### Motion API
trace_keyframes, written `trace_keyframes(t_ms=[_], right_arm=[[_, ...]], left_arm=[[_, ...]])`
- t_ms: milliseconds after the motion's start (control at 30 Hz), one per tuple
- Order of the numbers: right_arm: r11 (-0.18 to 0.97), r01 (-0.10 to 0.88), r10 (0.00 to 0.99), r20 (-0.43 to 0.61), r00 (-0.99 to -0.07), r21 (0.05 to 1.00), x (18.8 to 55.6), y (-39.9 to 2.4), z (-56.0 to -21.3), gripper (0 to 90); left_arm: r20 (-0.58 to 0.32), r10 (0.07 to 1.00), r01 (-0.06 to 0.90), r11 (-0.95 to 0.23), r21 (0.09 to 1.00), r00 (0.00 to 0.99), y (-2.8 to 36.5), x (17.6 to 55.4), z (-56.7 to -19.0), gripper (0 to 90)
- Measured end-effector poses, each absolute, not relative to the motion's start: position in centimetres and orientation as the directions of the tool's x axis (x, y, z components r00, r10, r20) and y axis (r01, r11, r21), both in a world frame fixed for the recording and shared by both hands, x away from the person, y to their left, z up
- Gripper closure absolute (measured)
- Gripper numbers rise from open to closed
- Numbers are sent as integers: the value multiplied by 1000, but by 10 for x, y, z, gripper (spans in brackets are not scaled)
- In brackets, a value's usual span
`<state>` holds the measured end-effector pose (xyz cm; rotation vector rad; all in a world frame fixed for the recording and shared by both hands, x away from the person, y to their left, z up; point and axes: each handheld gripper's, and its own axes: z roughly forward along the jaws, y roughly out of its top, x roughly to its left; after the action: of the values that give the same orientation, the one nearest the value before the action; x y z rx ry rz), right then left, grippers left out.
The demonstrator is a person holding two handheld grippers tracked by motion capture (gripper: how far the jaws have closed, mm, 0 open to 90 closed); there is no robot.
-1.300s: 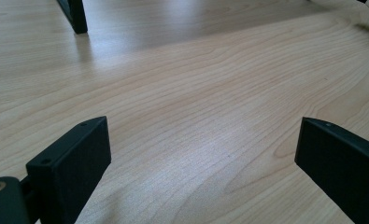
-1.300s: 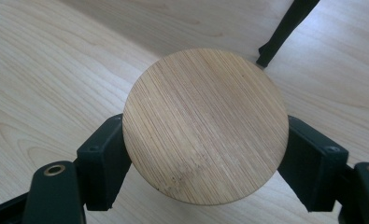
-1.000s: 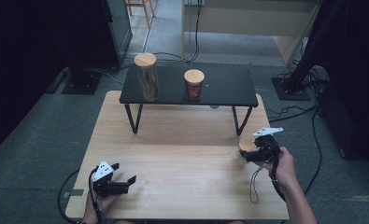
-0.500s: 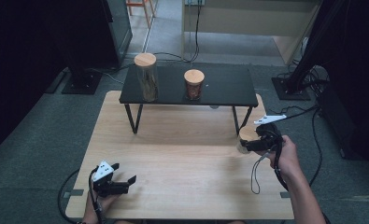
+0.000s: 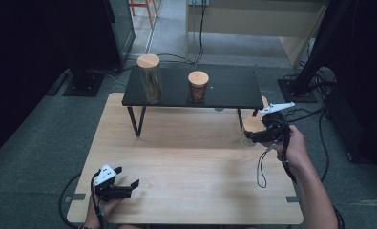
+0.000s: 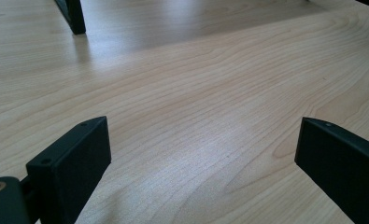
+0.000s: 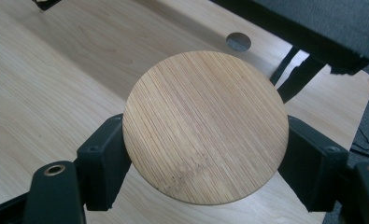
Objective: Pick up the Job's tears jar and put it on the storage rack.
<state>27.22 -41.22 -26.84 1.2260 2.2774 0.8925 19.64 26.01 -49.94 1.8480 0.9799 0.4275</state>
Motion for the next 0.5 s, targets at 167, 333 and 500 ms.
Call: trace_keyframes(t_ms=[167, 333, 500], right_arm=[[417, 585, 841, -52, -538, 696, 276, -409, -262, 244], [421, 579, 838, -55, -543, 698, 280, -408, -256, 244], [423, 574, 836, -57, -546, 701, 284, -408, -250, 244]], left_arm=[[-121, 778, 440, -213, 872, 617, 261, 197, -499, 37], [-122, 778, 441, -213, 872, 617, 261, 197, -499, 37], [-123, 779, 443, -211, 871, 615, 261, 197, -499, 37]])
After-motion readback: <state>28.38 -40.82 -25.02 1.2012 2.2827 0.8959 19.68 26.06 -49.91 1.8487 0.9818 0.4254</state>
